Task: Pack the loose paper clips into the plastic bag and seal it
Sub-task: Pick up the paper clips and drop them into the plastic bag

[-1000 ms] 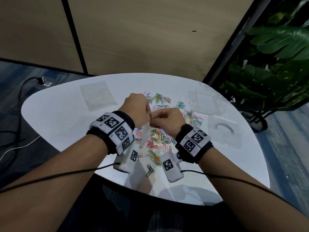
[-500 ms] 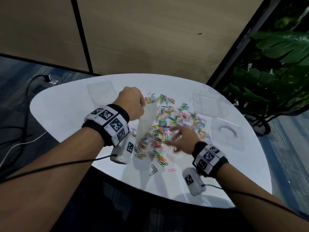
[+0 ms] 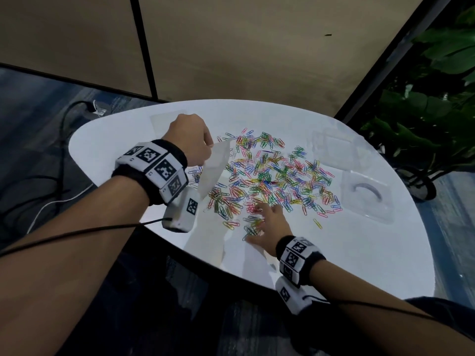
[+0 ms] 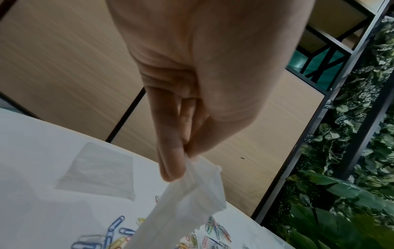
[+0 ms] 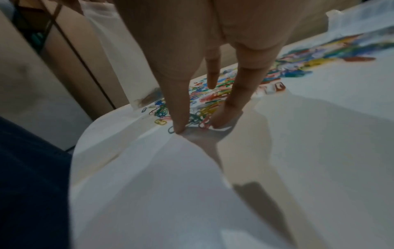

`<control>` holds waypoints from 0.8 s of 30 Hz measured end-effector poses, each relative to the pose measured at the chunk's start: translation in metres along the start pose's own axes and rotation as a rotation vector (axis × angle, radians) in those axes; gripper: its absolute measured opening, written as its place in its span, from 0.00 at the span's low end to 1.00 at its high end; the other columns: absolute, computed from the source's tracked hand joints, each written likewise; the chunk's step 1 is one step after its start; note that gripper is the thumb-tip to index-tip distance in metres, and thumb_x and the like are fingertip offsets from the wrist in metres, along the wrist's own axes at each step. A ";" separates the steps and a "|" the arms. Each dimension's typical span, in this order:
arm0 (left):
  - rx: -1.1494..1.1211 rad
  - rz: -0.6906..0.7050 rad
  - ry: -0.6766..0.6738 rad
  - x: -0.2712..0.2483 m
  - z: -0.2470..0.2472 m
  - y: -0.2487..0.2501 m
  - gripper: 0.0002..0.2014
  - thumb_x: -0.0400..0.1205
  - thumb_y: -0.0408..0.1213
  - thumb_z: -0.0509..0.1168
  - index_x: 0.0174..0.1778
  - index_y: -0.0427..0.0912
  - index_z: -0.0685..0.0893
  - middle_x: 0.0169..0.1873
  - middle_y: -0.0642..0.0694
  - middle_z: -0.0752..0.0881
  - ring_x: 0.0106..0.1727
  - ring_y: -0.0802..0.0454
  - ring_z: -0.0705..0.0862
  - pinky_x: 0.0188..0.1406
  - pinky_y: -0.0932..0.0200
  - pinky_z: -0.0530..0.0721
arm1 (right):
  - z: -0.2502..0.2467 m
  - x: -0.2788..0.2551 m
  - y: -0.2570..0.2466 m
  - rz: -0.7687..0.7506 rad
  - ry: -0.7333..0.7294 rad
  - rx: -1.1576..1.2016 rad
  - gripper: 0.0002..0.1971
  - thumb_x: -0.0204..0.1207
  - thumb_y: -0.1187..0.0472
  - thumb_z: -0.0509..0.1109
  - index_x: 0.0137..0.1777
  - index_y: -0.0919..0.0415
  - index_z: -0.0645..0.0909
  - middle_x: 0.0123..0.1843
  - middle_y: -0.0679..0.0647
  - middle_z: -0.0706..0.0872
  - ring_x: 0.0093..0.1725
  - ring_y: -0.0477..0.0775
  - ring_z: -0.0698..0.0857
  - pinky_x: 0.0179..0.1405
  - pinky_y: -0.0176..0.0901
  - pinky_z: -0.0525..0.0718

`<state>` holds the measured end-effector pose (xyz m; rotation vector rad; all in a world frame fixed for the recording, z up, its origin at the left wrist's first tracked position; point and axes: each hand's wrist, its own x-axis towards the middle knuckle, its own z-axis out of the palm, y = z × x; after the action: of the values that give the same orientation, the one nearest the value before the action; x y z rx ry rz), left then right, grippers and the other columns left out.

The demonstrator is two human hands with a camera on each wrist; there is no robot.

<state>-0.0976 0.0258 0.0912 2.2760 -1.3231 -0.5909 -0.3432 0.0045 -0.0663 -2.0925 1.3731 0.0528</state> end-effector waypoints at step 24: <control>0.078 0.051 -0.067 -0.004 0.008 0.004 0.11 0.79 0.28 0.66 0.49 0.40 0.93 0.37 0.43 0.88 0.44 0.43 0.92 0.55 0.49 0.91 | -0.108 0.037 -0.049 0.162 -0.052 1.274 0.17 0.74 0.69 0.75 0.61 0.74 0.83 0.56 0.66 0.90 0.52 0.56 0.91 0.51 0.40 0.89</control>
<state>-0.1068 0.0259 0.0874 2.2954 -1.4559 -0.6134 -0.3174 -0.0693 0.0307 -0.8994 1.0577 -0.5504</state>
